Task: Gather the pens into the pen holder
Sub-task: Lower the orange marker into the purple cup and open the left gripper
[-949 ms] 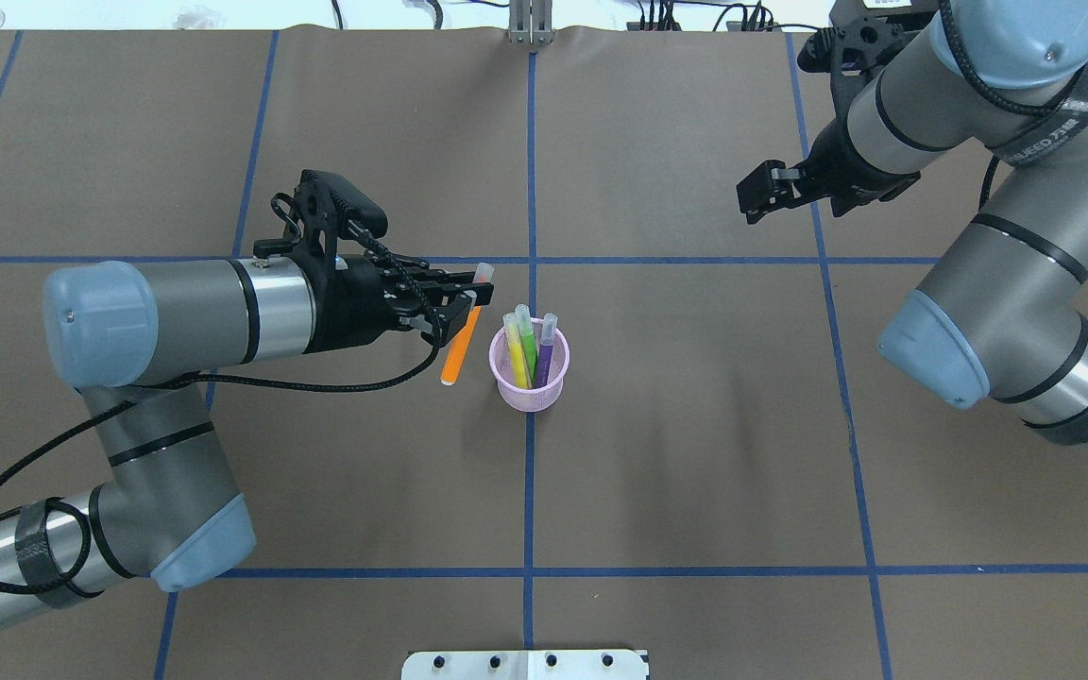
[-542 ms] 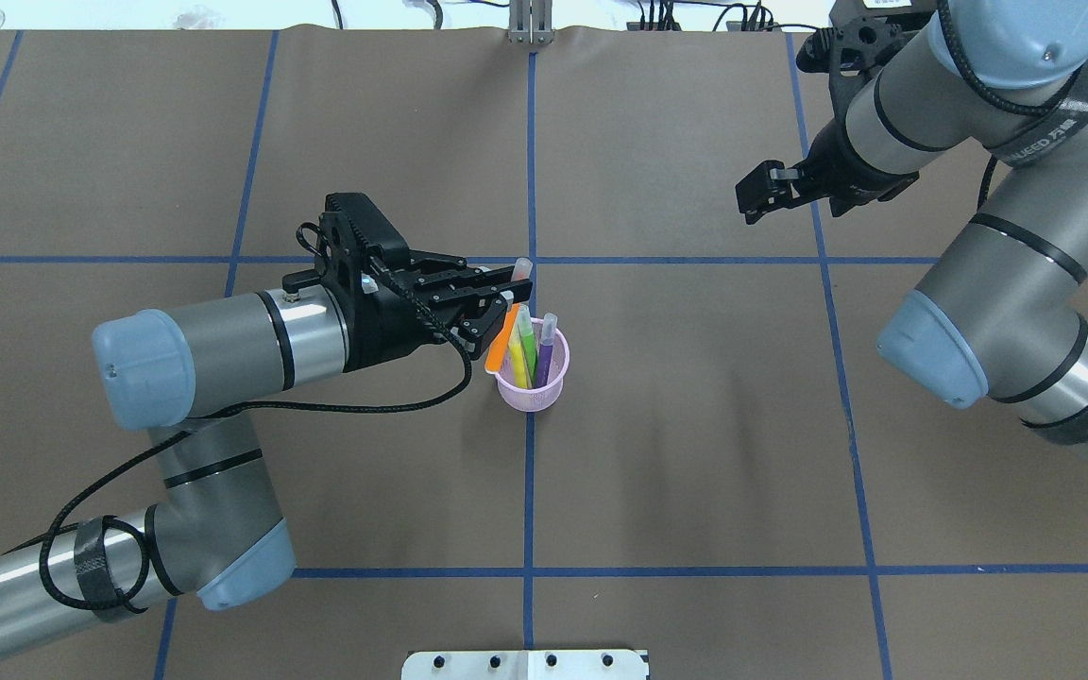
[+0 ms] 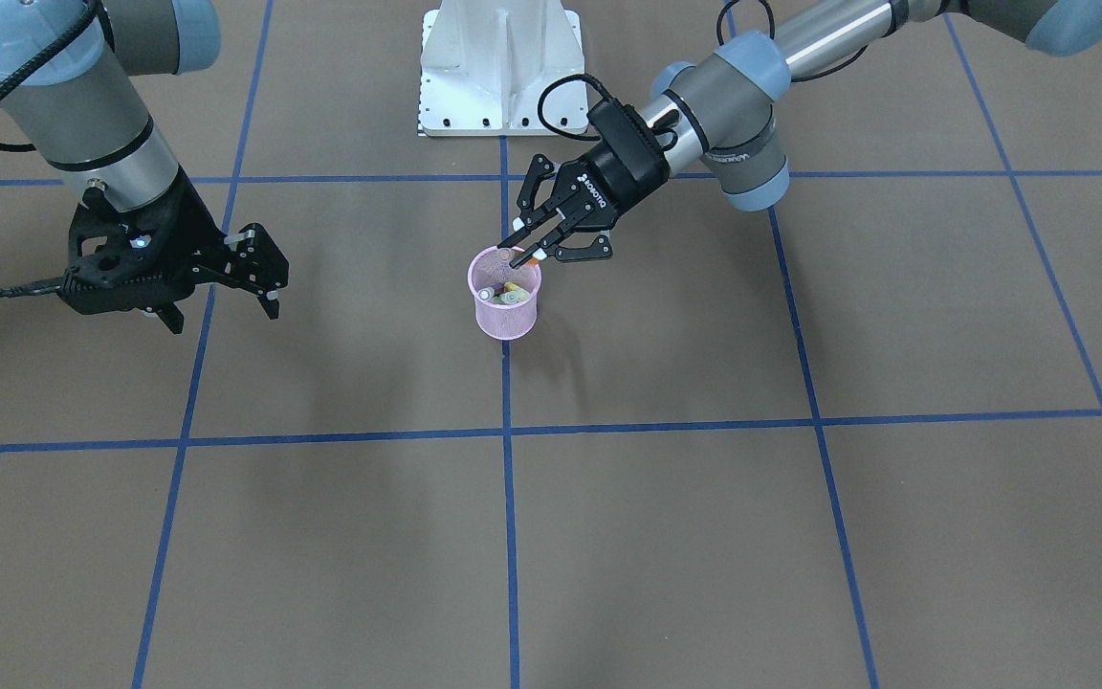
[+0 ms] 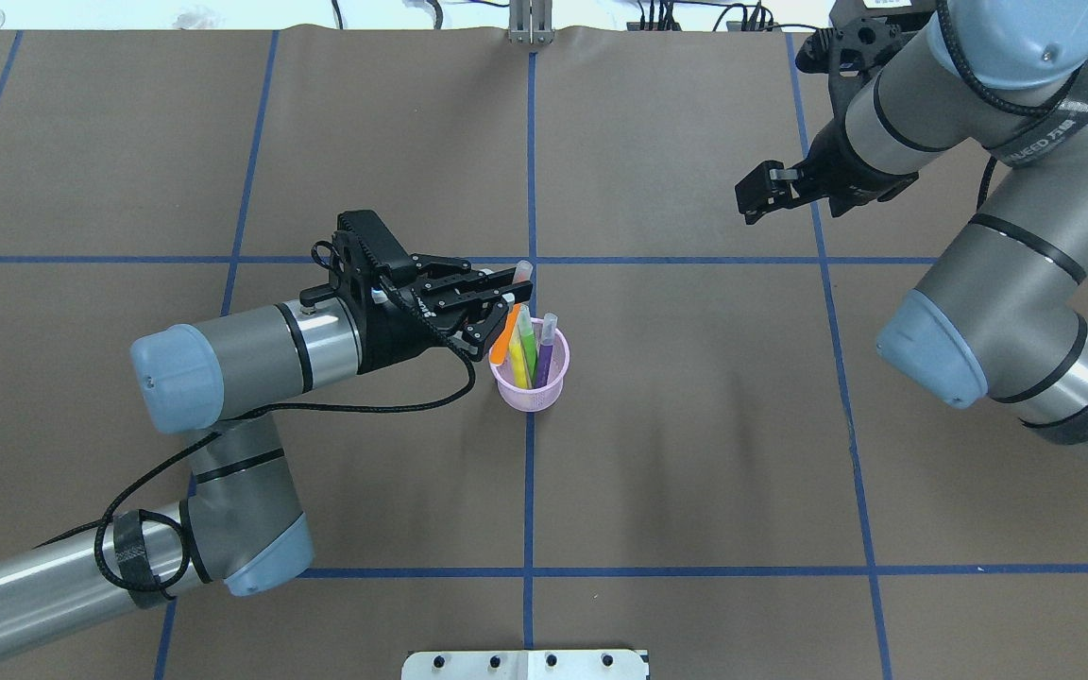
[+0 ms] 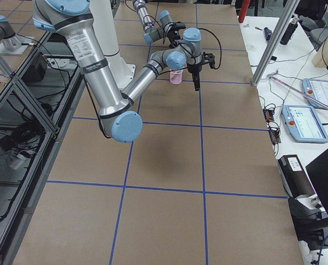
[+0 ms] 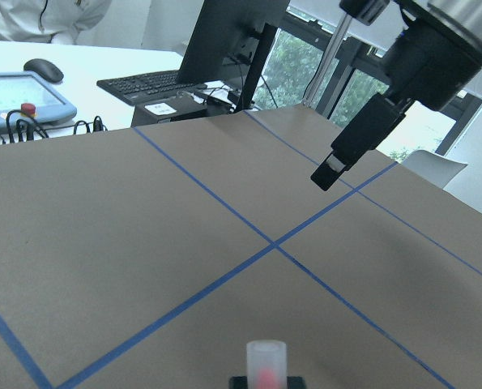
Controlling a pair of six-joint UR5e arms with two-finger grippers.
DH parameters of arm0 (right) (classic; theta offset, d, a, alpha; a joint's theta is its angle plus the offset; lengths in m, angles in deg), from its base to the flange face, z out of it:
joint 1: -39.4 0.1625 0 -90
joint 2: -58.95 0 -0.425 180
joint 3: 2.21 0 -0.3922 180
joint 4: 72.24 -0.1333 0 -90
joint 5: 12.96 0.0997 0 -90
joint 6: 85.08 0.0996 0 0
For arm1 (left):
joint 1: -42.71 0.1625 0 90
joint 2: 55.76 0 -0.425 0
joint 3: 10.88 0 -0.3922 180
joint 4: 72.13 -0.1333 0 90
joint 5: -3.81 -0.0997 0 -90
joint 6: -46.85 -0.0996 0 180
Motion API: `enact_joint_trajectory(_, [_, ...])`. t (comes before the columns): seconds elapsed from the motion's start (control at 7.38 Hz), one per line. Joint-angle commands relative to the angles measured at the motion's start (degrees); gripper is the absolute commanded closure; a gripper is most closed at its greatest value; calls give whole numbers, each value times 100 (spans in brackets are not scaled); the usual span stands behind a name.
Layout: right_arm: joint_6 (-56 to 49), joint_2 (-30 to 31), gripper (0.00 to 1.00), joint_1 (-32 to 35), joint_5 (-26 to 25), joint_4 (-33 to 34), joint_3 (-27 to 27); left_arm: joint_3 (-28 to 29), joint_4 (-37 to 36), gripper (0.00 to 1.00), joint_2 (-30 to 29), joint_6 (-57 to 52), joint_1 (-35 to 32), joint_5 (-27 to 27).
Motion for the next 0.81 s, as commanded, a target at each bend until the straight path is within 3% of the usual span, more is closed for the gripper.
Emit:
enact_joint_trajectory(0.0, [9, 7, 0, 9, 0, -1, 0, 140, 39, 100, -146, -8, 171, -175])
enact_joint_trajectory(0.14, [0, 7, 0, 9, 0, -1, 0, 167, 39, 100, -199, -8, 171, -184])
enact_joint_trajectory(0.27, [0, 7, 0, 0, 0, -1, 0, 167, 39, 79, -199, -8, 171, -184])
enact_joint_trajectory(0.41, [0, 7, 0, 9, 0, -1, 0, 167, 31, 36, -199, -8, 171, -184])
enact_joint_trajectory(0.54, [0, 7, 0, 0, 0, -1, 0, 167, 30, 19, -199, -8, 171, -184])
enact_joint_trajectory(0.68, [0, 7, 0, 0, 0, -1, 0, 167, 22, 11, -199, -8, 171, -184])
